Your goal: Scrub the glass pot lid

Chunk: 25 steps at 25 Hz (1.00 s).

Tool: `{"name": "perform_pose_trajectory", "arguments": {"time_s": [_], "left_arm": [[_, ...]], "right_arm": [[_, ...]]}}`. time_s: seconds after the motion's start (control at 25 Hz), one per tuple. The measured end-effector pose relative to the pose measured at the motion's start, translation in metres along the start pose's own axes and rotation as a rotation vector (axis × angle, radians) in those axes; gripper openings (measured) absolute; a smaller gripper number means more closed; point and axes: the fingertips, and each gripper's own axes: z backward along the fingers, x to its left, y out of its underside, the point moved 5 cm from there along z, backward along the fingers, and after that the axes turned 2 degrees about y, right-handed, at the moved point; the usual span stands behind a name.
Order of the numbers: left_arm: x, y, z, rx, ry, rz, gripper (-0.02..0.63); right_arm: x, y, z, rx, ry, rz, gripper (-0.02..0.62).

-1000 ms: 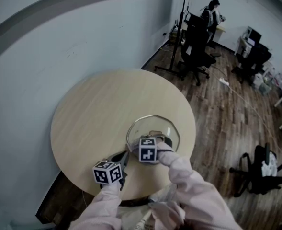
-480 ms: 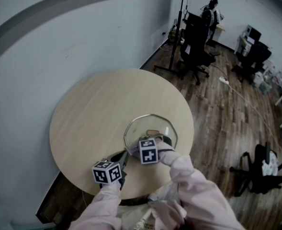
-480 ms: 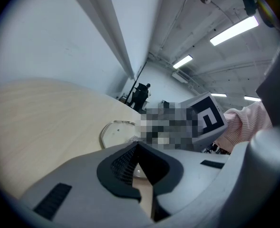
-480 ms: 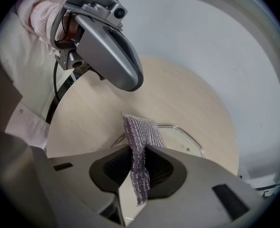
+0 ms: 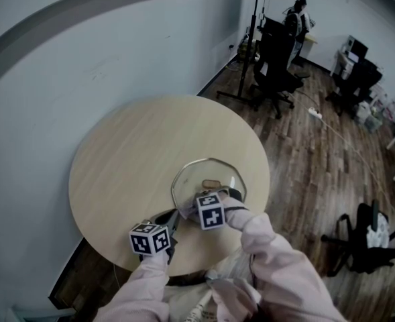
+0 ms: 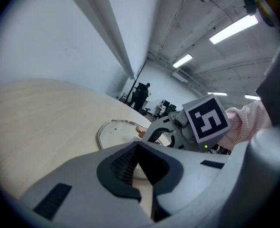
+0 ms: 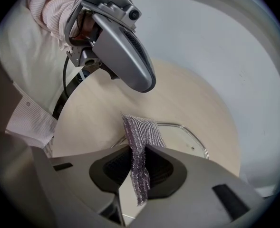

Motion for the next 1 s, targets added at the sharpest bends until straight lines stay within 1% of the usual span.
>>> {"name": "perform_pose_trajectory", "arguments": {"time_s": [0.6,1.0], "left_arm": [[-0.017,0.007,-0.007,0.002,-0.002,-0.002,-0.003],[-0.024,0.015,-0.007,-0.002,-0.013,0.005,-0.003]], "right_arm": [[0.021,0.017,0.009,0.004,-0.030,0.085,0.091],[0.036,0.031,0.014,0.000,-0.050,0.106,0.092]]}}
